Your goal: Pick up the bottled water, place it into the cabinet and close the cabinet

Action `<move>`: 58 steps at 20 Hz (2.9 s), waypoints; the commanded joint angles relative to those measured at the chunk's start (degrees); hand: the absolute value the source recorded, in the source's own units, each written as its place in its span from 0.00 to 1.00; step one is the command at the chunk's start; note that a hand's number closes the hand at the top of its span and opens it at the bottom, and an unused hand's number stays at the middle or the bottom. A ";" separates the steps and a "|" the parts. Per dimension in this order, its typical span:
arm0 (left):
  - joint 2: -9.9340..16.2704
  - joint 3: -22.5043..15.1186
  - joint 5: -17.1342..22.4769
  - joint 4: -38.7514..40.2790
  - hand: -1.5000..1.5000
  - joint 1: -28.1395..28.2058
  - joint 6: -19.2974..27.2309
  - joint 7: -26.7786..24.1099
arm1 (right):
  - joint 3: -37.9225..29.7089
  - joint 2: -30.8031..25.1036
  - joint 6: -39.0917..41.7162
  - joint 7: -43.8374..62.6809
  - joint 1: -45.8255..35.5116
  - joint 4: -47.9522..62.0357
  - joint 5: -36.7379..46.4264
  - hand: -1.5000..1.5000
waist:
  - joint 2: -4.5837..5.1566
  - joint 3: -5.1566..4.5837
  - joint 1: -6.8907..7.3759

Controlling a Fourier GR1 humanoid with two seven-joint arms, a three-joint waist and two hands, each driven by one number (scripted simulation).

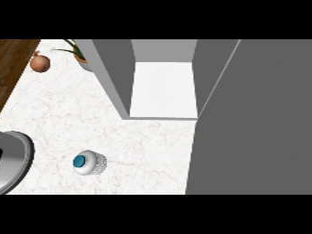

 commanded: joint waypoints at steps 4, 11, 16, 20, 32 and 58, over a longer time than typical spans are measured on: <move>0.01 -3.93 -2.25 -14.15 0.00 5.68 1.57 4.94 | 7.56 1.44 -3.13 5.00 0.52 -5.65 5.91 0.00 | -0.09 0.01 0.05; 1.43 -0.35 2.04 -13.36 0.00 5.74 2.03 6.04 | 14.26 1.74 -6.42 6.23 1.25 -5.53 10.82 0.00 | -0.21 -0.07 -0.09; 3.04 1.19 2.42 -12.98 0.00 7.10 0.30 5.03 | 11.74 1.06 -8.29 7.19 -1.87 -6.04 10.73 0.00 | -0.23 -0.09 0.44; 2.20 -1.54 -1.59 -11.53 0.00 4.11 3.14 8.65 | 16.98 0.00 -10.13 9.53 -0.54 -8.04 13.92 0.00 | -0.18 -0.05 -0.62; 3.50 2.89 -0.49 -0.67 0.00 1.63 0.08 3.16 | 20.51 -3.68 -13.88 6.91 0.23 -7.86 15.43 0.00 | -0.01 -0.05 -0.93; -0.12 6.60 -2.13 40.40 0.00 -6.69 -3.38 -23.70 | 22.42 -8.13 -21.52 8.28 -6.06 -4.65 15.05 0.00 | 0.24 -0.06 -0.83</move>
